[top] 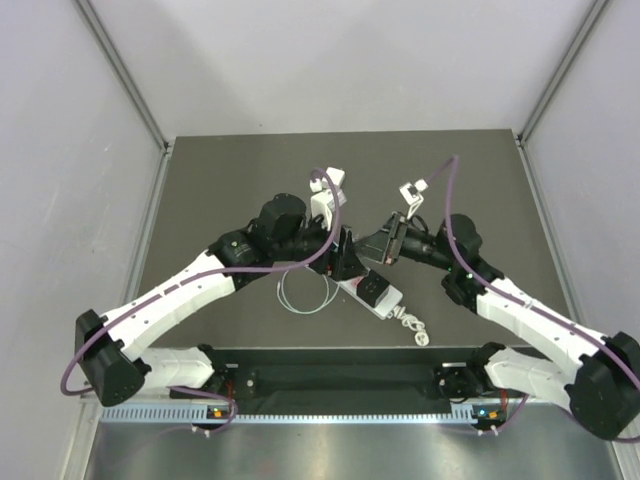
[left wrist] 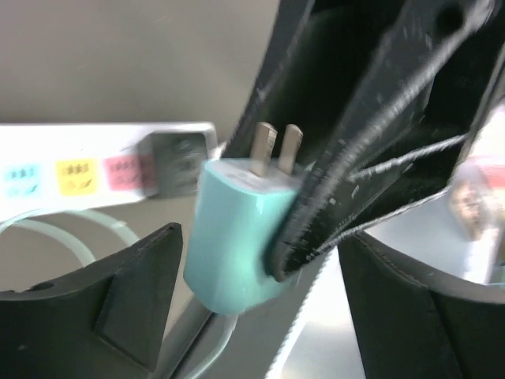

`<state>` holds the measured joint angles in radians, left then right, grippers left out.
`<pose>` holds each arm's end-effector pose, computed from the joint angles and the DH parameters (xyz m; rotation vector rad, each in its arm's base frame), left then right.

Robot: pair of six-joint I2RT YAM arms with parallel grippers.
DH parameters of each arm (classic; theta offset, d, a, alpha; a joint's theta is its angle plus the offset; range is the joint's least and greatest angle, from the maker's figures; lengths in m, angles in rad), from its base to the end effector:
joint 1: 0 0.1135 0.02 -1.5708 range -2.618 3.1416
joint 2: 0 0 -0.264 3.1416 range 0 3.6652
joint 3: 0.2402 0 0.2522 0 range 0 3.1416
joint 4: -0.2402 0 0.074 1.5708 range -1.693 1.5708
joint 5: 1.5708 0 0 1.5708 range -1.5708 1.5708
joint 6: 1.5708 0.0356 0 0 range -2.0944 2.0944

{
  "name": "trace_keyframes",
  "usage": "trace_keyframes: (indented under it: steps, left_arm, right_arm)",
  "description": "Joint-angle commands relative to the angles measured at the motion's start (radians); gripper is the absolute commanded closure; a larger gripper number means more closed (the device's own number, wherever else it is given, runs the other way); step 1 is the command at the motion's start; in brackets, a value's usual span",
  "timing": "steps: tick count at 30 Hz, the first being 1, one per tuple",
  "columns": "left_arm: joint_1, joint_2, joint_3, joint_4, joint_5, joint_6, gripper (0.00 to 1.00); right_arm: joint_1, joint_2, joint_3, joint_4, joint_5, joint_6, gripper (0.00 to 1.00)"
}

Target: Insert the plug

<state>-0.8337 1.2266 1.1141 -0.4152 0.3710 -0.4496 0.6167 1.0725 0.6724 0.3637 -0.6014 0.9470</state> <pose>0.1744 -0.2113 0.3402 0.6724 2.1776 -1.1200 0.1891 0.1588 0.3015 -0.2359 1.8712 1.6253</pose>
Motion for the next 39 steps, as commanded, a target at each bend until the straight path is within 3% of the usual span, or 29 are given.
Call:
trace_keyframes:
  steps: [1,4,9,15,22,24,29,39]
  left_arm:
    - [0.004,-0.004,0.038,0.165,0.126,-0.176,0.2]
    - [0.004,-0.042,-0.005,0.309,0.149,-0.277,0.23]
    - [0.004,-0.136,-0.063,0.441,0.057,-0.331,0.24]
    - [0.004,-0.148,-0.072,0.469,0.049,-0.379,0.37]
    - [0.004,-0.124,-0.095,0.533,0.085,-0.408,0.39]
    - [0.004,-0.13,-0.111,0.574,0.091,-0.416,0.47]
    - [0.004,-0.113,-0.115,0.595,0.109,-0.42,0.56]
    - [0.004,-0.065,-0.112,0.648,0.164,-0.435,0.59]
  right_arm:
    - [-0.005,-0.077,-0.066,0.292,0.066,0.088,1.0]
    - [-0.005,-0.114,-0.094,0.366,0.092,0.124,1.0]
    - [-0.003,-0.178,-0.16,0.46,0.132,0.174,1.0]
    - [-0.003,-0.298,-0.229,0.502,0.233,0.177,1.0]
    - [-0.003,-0.364,-0.214,0.435,0.258,0.124,1.0]
    - [-0.003,-0.371,-0.221,0.439,0.264,0.127,1.0]
    - [-0.003,-0.381,-0.237,0.46,0.273,0.139,1.0]
    - [-0.003,-0.344,-0.257,0.523,0.281,0.153,1.0]
